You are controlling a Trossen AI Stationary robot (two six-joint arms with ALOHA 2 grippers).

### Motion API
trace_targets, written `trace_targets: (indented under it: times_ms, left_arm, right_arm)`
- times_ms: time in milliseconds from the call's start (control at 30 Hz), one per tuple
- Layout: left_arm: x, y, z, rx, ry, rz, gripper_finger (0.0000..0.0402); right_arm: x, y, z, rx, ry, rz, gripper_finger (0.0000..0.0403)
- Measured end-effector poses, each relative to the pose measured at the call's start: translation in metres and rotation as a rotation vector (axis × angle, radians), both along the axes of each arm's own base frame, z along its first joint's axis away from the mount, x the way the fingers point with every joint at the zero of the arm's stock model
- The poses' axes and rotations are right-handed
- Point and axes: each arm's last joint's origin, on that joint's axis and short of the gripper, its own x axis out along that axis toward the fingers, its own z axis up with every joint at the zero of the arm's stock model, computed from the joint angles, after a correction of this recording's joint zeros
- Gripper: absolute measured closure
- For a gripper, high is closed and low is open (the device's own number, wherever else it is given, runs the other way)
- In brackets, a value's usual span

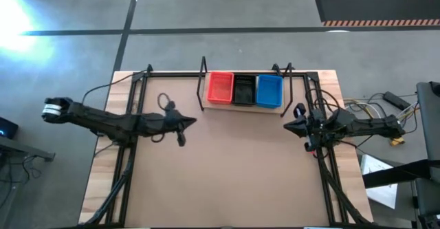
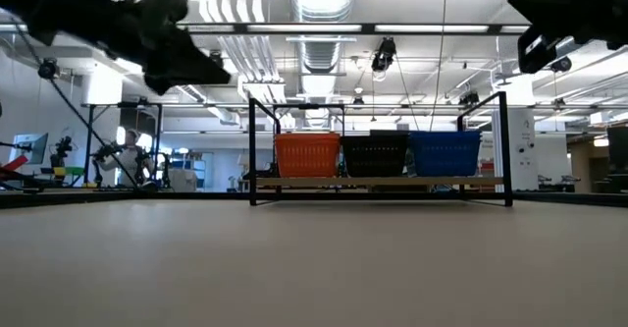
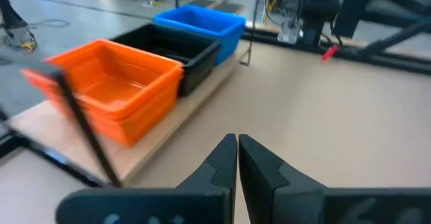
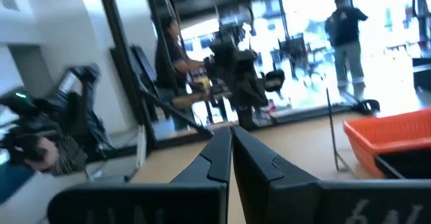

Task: Stack baskets on shelf by color
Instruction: Return to Home Position

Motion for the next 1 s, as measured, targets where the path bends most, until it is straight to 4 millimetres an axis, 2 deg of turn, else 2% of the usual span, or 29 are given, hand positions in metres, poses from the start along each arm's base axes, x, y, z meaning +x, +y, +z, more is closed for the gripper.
trace_targets:
  times_ms: [200,367,500,733,867,1000]
  left_arm:
    - [-0.046,0.013,-0.017,0.0,-0.089,0.054,0.0402]
    - [-0.074,0.017,-0.038,-0.031,-0.179,-0.018,0.0402]
    - [-0.084,0.019,-0.053,-0.042,-0.209,-0.076,0.0402]
    - [-0.098,0.018,-0.048,-0.006,-0.273,-0.106,0.0402]
    - [-0.103,0.015,-0.044,0.061,-0.318,-0.182,0.0402]
    - [-0.102,0.014,-0.043,0.112,-0.302,-0.199,0.0402]
  right_arm:
    - [-0.003,0.0,-0.016,0.002,-0.063,0.0,0.0394]
    - [-0.004,0.0,-0.022,0.003,-0.072,0.001,0.0394]
    - [-0.004,0.0,-0.021,0.001,-0.08,0.001,0.0394]
    - [-0.004,0.0,-0.022,0.0,-0.066,0.001,0.0394]
    - [-0.003,0.0,-0.023,-0.017,-0.057,-0.002,0.0394]
    - [-0.005,-0.002,-0.023,-0.027,-0.068,-0.083,0.0394]
